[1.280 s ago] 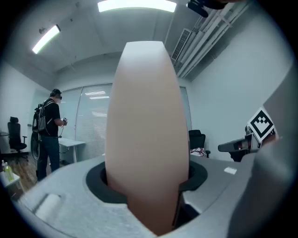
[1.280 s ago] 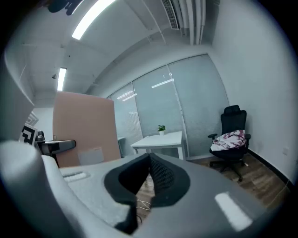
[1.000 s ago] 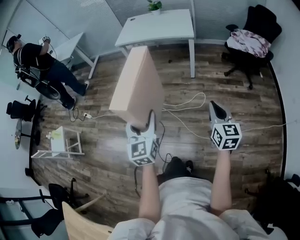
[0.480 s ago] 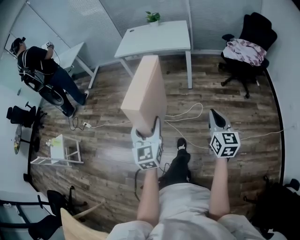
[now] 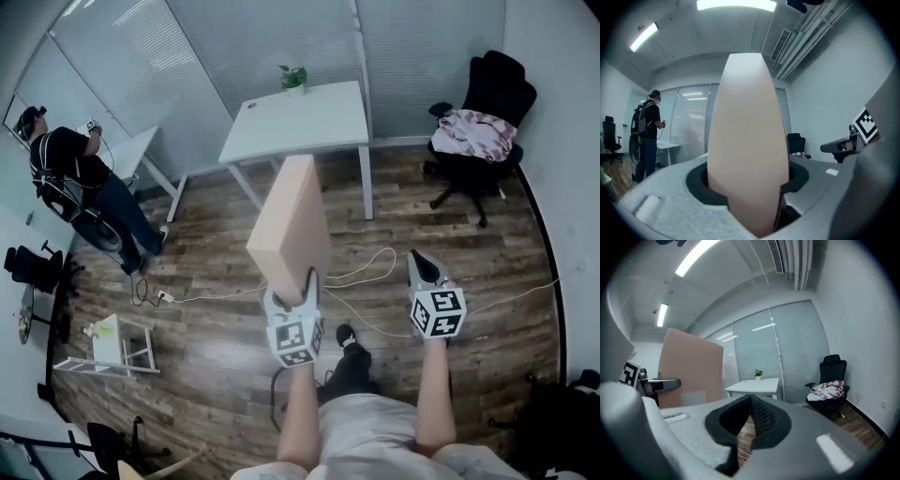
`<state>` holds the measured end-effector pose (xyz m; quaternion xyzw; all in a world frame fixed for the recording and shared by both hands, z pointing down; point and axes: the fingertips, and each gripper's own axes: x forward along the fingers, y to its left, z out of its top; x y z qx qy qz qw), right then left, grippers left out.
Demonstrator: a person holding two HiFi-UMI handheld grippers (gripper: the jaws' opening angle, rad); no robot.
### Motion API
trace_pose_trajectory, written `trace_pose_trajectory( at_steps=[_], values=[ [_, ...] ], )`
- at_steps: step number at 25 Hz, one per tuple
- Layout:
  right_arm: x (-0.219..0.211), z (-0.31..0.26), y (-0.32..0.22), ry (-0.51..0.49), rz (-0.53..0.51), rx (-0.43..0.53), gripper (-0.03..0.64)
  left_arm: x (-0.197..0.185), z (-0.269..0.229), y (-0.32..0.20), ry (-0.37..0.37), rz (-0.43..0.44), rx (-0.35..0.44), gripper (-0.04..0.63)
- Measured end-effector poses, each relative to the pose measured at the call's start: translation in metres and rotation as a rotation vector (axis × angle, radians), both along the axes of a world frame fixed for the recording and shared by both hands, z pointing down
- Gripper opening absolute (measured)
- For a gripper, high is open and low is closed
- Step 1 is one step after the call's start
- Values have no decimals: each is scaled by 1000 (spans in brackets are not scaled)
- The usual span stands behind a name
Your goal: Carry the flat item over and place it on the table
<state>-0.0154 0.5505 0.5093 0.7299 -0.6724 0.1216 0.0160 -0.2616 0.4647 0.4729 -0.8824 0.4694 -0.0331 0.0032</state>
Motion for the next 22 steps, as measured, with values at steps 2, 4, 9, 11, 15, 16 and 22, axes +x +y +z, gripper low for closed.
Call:
trace_pose_trajectory(
  at_steps=[2,4,9,11,15,16,22],
  values=[
    [1,1,-17,-9,5,2,2,1,1,-16,-13,-24,-6,265],
    [4,-1,-36,-10,-1,1,2,3,-1,-36,-30,-49,-11,267],
    [17,-16,-89,10,-14,12,2,11,-10,-90,-29,-66,-2,267],
    [21,-25,-115,3,-17,27,2,10,-19,-117,-22,-77,11,267],
    [39,-45,-164,37,-12,17,2,14,-37,-166,-10,-84,24,267],
    [45,-53,-176,46,-9,19,2,16,-41,-178,-14,-85,29,267],
    [65,-85,-247,86,-11,31,2,9,-64,-253,-57,-133,71,267]
  ],
)
